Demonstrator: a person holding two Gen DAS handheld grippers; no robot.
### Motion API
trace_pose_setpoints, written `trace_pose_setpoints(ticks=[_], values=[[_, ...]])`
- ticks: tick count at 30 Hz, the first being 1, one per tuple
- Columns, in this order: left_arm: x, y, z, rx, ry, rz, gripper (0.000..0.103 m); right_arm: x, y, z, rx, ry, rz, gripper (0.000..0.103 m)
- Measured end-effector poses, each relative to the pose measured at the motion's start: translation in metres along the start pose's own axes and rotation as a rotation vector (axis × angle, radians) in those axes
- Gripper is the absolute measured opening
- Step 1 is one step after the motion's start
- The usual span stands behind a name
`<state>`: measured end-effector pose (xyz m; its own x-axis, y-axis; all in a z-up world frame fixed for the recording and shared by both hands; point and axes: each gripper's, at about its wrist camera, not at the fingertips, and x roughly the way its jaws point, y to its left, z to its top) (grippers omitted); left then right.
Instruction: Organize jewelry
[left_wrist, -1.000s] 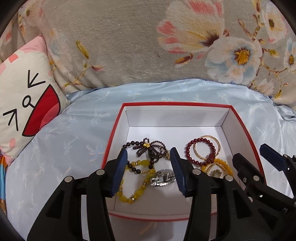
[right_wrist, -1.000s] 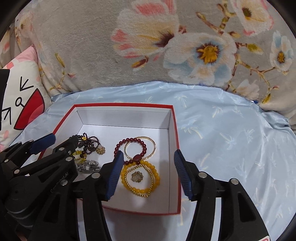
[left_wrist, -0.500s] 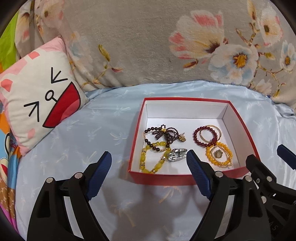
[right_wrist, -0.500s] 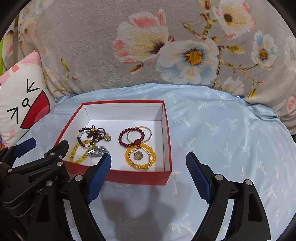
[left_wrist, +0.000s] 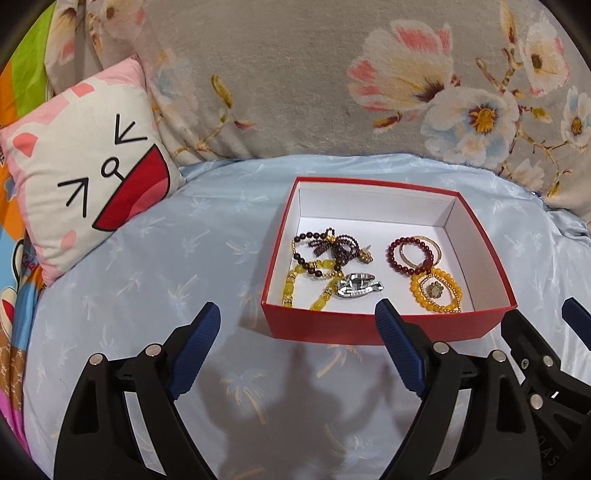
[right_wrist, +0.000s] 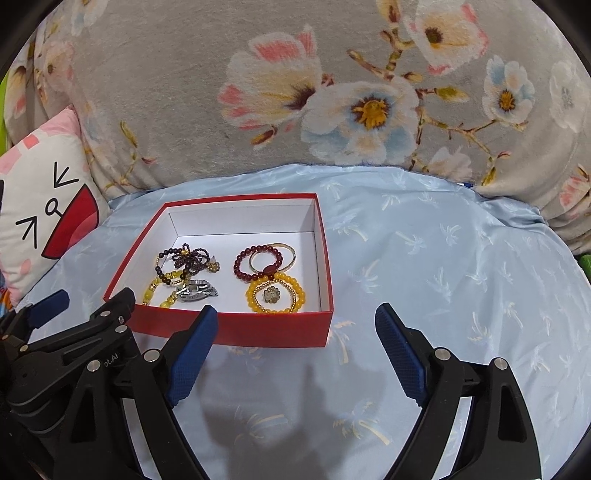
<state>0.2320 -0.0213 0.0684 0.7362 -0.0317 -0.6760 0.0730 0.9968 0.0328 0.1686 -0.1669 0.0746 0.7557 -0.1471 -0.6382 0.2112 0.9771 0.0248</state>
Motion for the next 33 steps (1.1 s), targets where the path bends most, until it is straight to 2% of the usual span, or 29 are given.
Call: trace_pose_setpoints(ticks=[8,33], values=[[0.013,0.006,-0.004,-0.018,0.041,0.005,0.082,0.006,0.005,-0.002,-0.002,0.026,0.045,0.084],[0.004,0.003,-0.002,0.012,0.004,0.034,0.082,0.001,0.003,0.000,-0.018,0.005,0.040,0.084]])
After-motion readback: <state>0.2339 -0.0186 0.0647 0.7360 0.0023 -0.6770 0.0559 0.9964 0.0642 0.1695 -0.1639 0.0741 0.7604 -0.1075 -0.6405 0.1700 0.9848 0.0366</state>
